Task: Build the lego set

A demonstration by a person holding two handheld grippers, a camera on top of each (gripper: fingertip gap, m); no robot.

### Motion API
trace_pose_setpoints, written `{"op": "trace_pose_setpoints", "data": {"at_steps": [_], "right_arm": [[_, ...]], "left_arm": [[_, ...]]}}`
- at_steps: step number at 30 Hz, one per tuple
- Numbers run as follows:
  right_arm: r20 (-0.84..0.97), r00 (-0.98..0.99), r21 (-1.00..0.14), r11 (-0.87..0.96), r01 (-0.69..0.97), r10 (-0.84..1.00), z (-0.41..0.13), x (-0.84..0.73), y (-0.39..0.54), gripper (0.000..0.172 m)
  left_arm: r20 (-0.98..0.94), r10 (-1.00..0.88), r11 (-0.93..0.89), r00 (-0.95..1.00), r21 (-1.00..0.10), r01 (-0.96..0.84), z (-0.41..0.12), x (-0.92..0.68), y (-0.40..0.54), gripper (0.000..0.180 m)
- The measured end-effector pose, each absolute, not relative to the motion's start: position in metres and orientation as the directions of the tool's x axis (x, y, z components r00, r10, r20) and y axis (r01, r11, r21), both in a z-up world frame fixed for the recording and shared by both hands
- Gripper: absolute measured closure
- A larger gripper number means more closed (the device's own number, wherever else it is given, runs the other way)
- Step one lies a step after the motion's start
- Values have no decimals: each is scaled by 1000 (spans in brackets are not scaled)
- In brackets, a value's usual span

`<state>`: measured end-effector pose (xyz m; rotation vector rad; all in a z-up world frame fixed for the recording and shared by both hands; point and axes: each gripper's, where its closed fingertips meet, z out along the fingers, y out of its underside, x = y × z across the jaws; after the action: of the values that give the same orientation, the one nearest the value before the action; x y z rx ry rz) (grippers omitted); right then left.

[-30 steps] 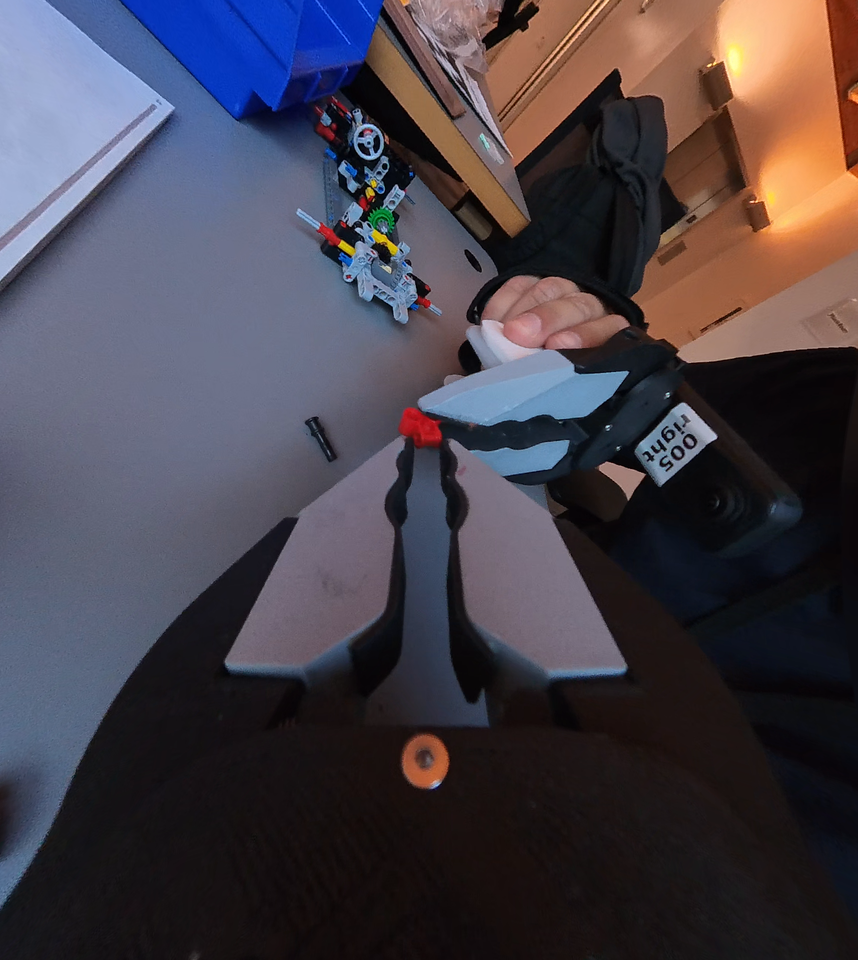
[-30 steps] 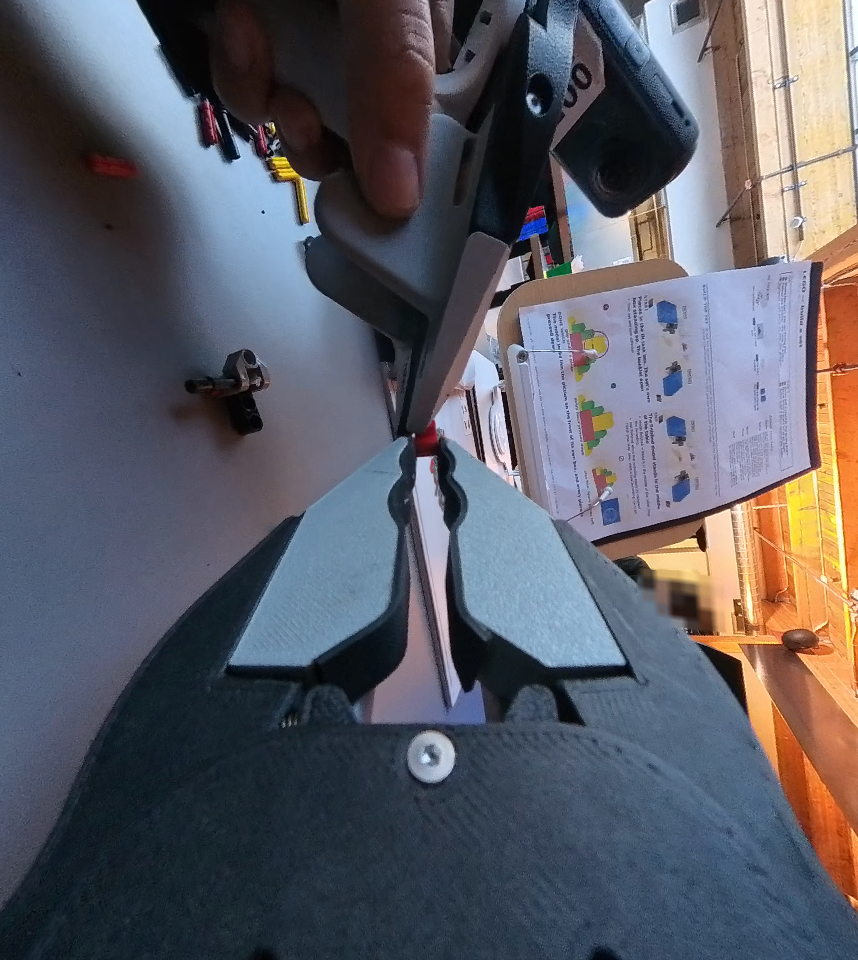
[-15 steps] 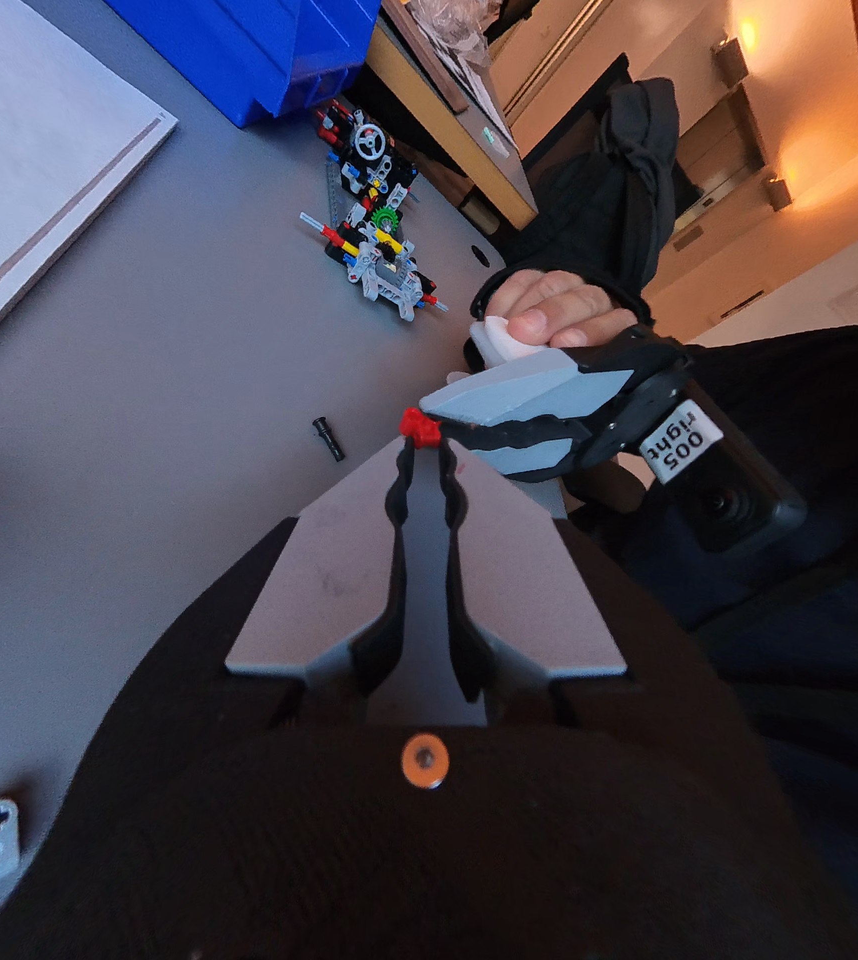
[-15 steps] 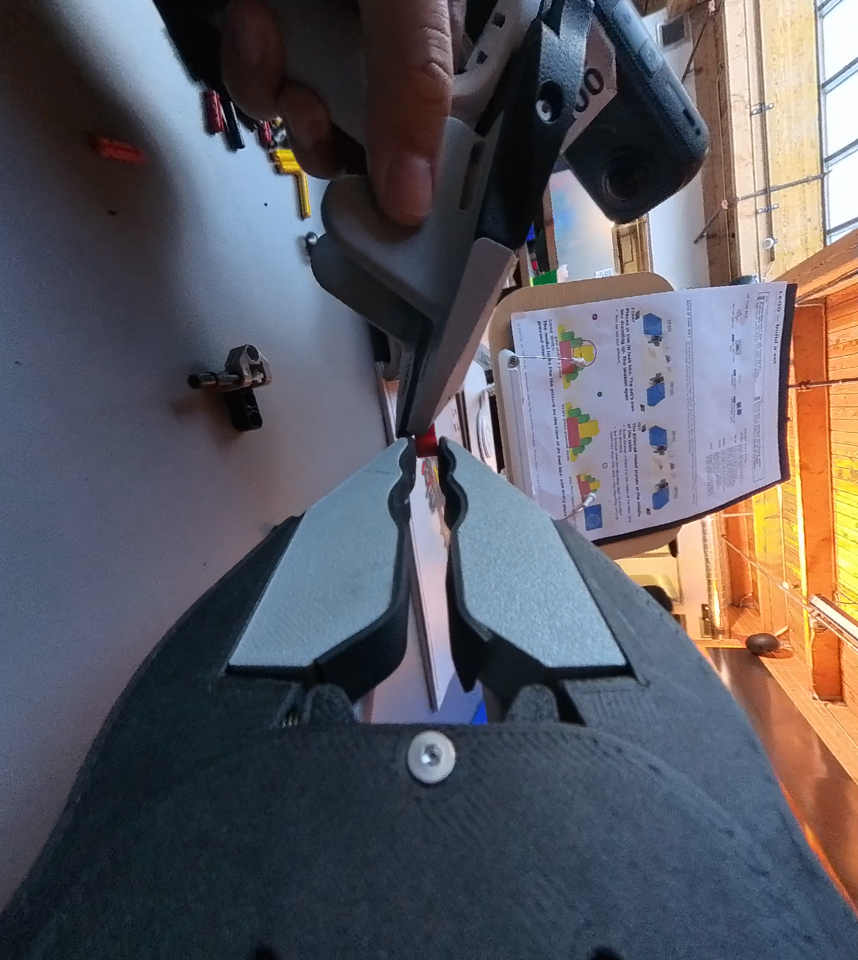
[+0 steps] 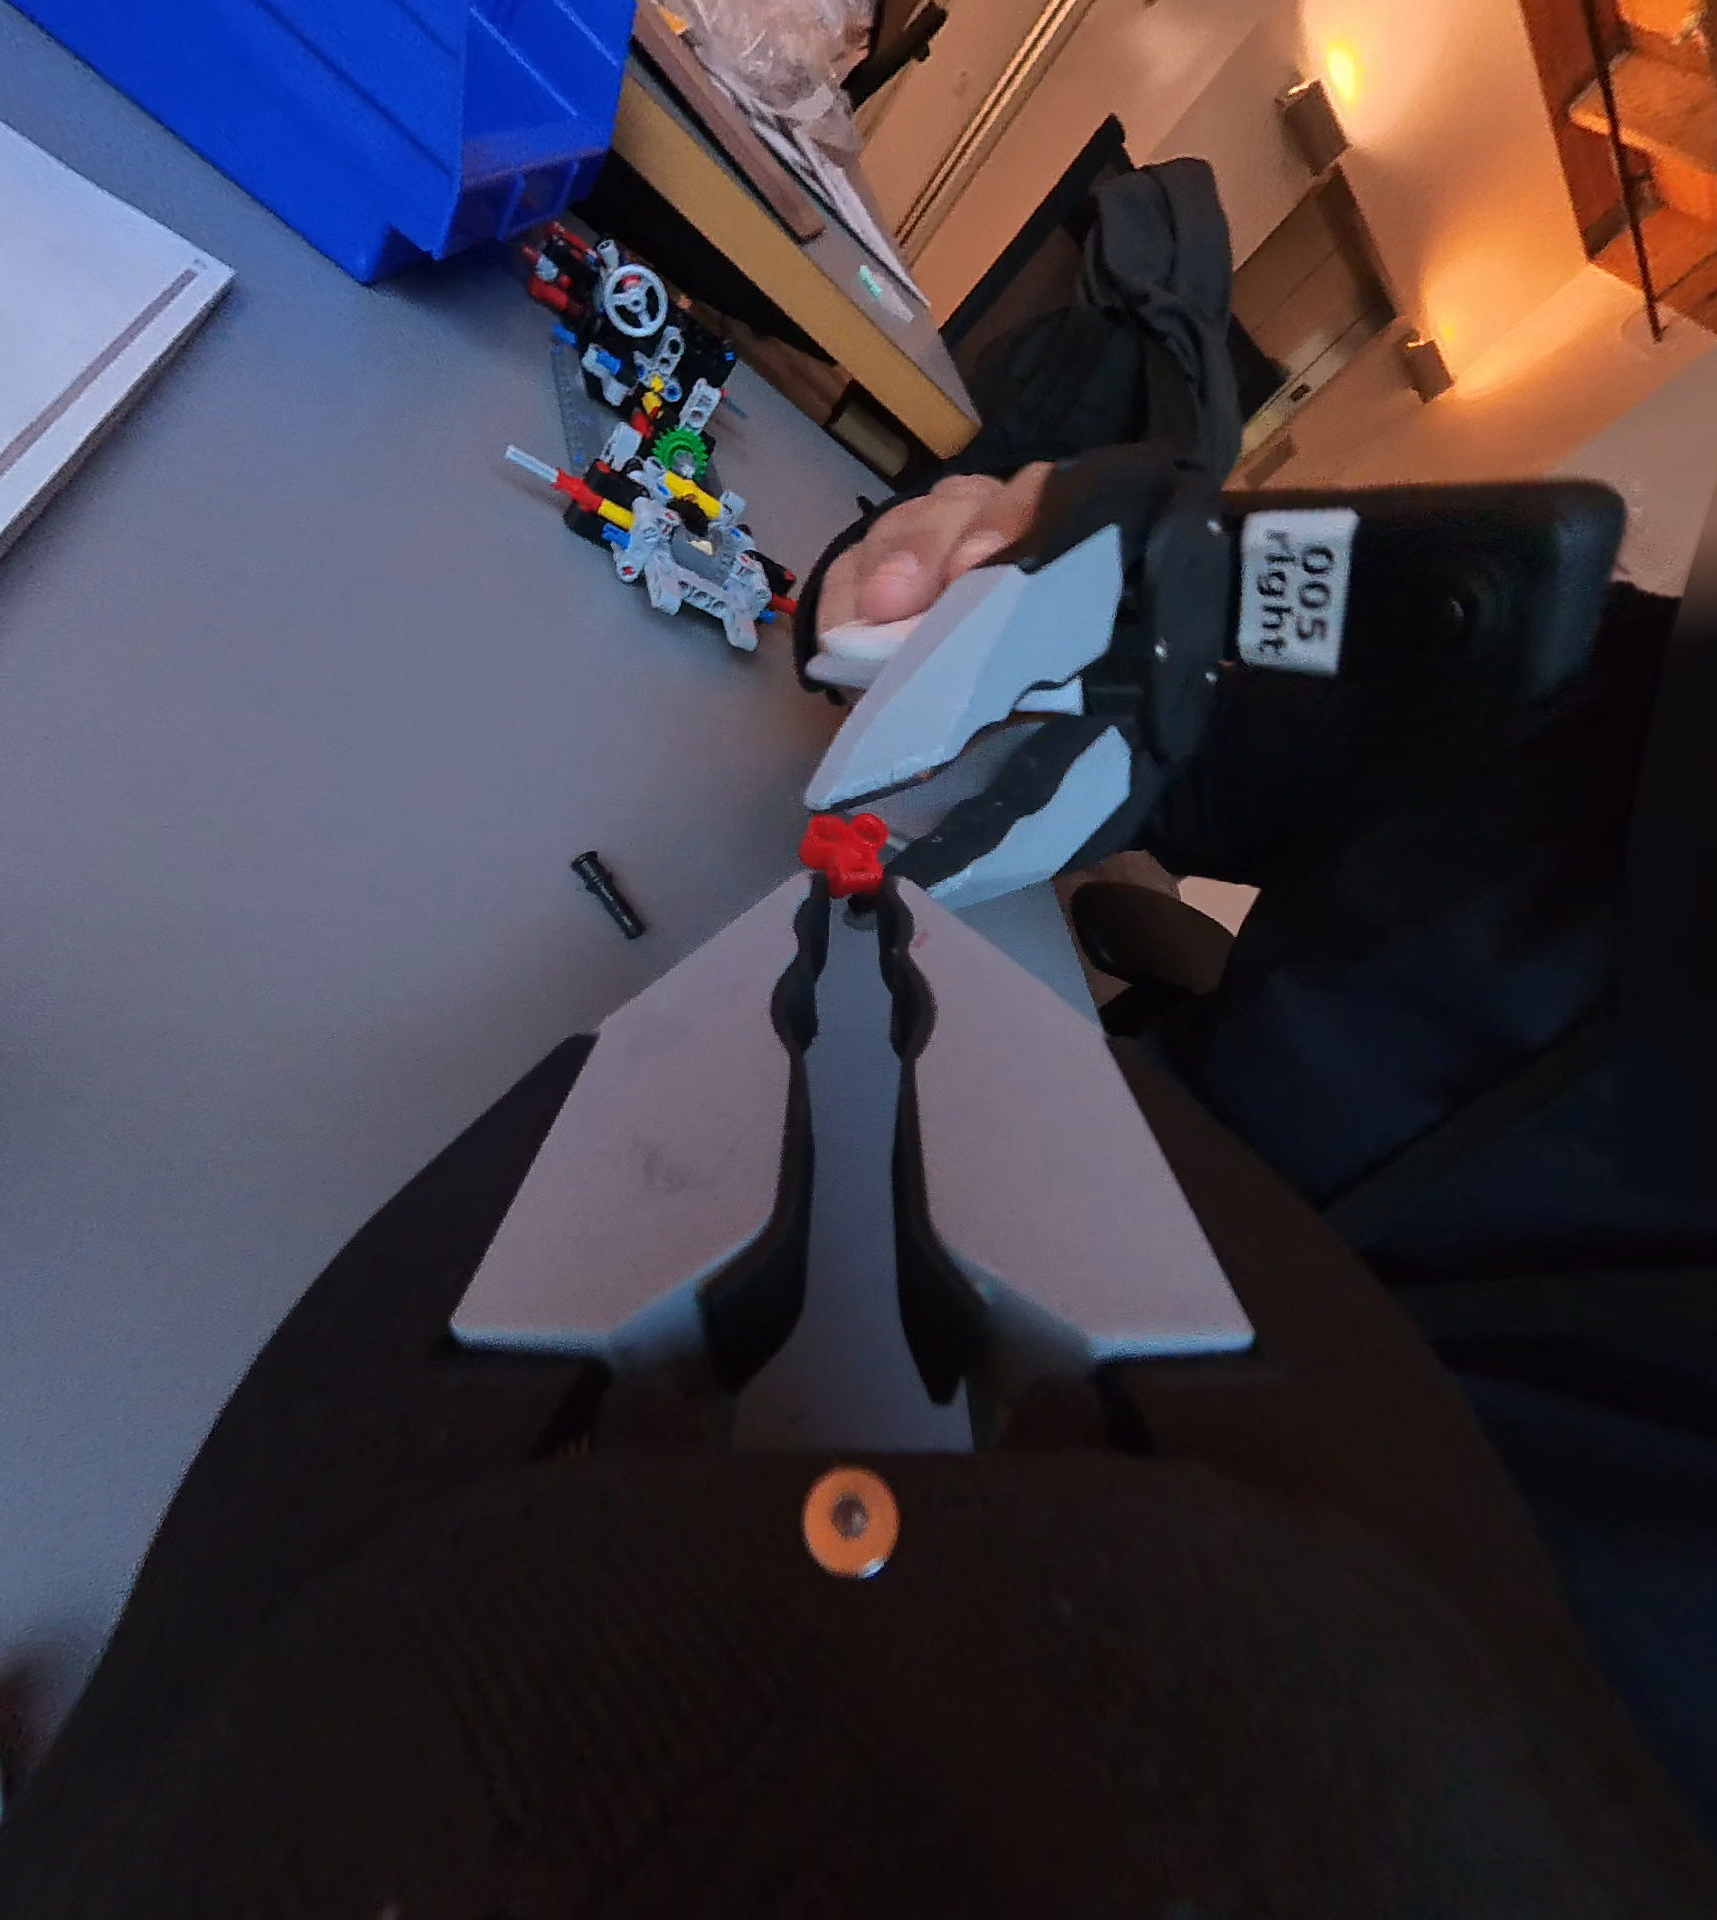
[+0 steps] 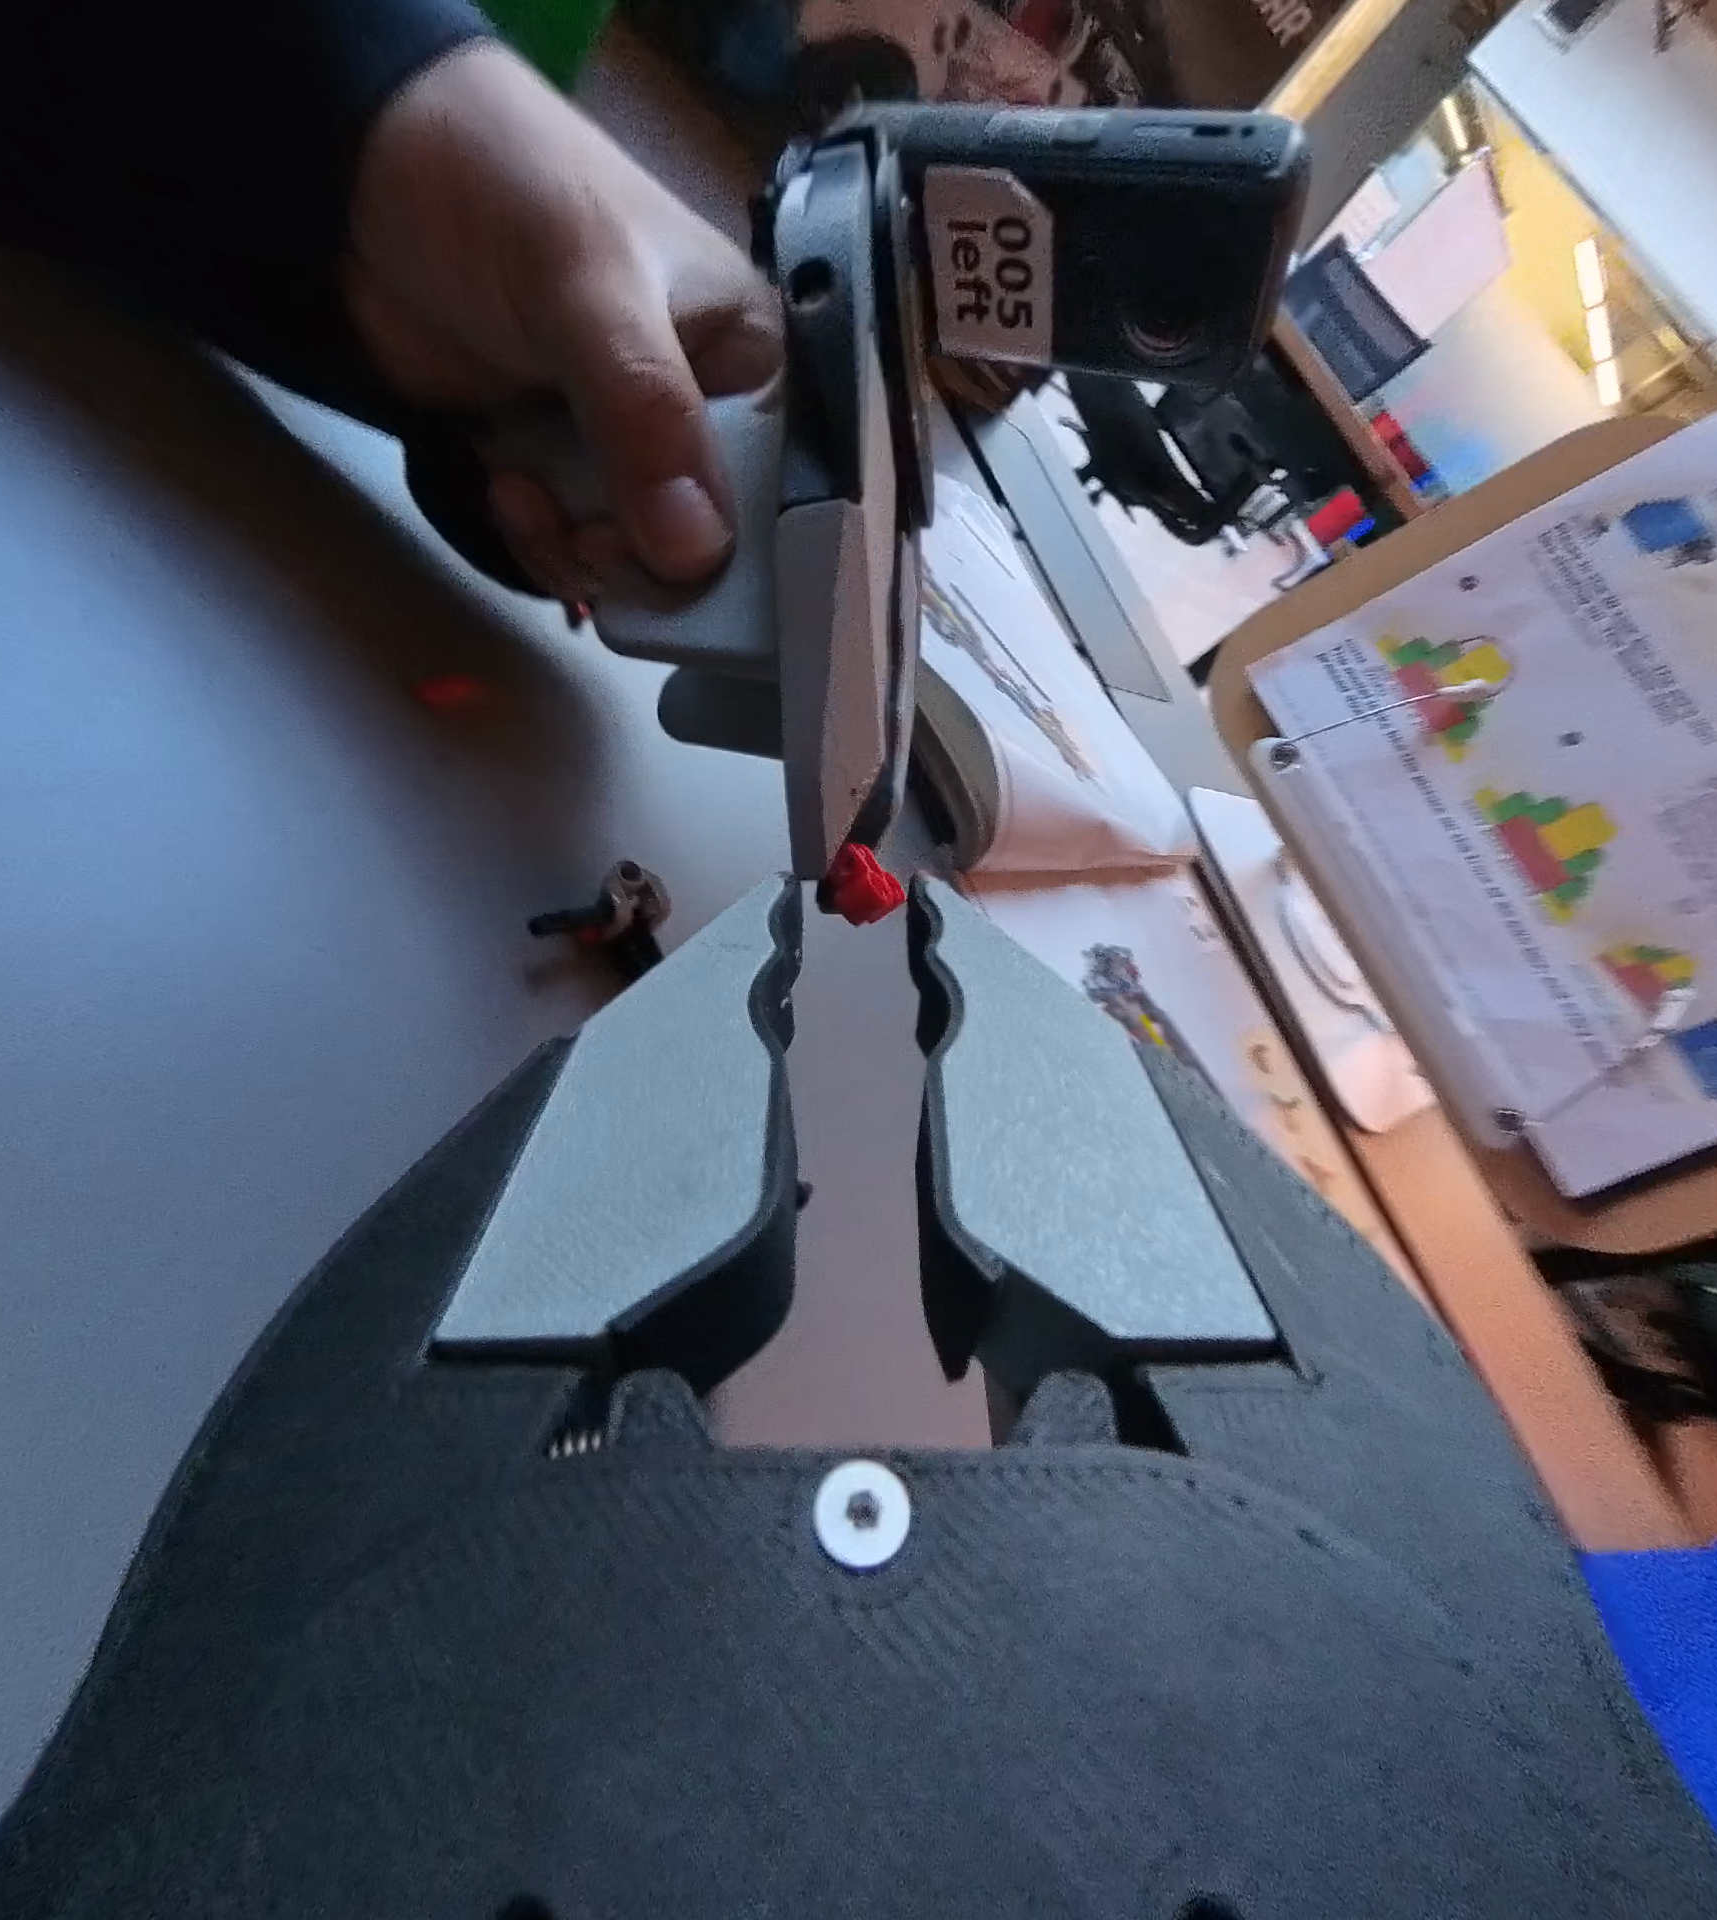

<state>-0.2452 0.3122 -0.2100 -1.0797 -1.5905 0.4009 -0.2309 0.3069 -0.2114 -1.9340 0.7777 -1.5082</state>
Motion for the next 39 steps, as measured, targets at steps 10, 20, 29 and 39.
{"op": "trace_pose_setpoints", "data": {"at_steps": [10,20,29,39], "right_arm": [[249,-131,-920,276,279,960,-207,-241,292,156],[204,-177,-922,249,295,963,-214,-240,291,154],[168,-232,-944,224,243,958,-204,-234,285,156],[157,-284,-949,224,222,946,-200,-230,278,161]], "left_arm": [[389,-911,-406,136,-904,-130,-199,-221,288,173],[259,-950,-292,174,-935,-199,-209,-224,288,173],[215,-964,-245,158,-947,-209,-207,-222,283,173],[245,-965,-260,96,-943,-210,-207,-219,274,173]]}}
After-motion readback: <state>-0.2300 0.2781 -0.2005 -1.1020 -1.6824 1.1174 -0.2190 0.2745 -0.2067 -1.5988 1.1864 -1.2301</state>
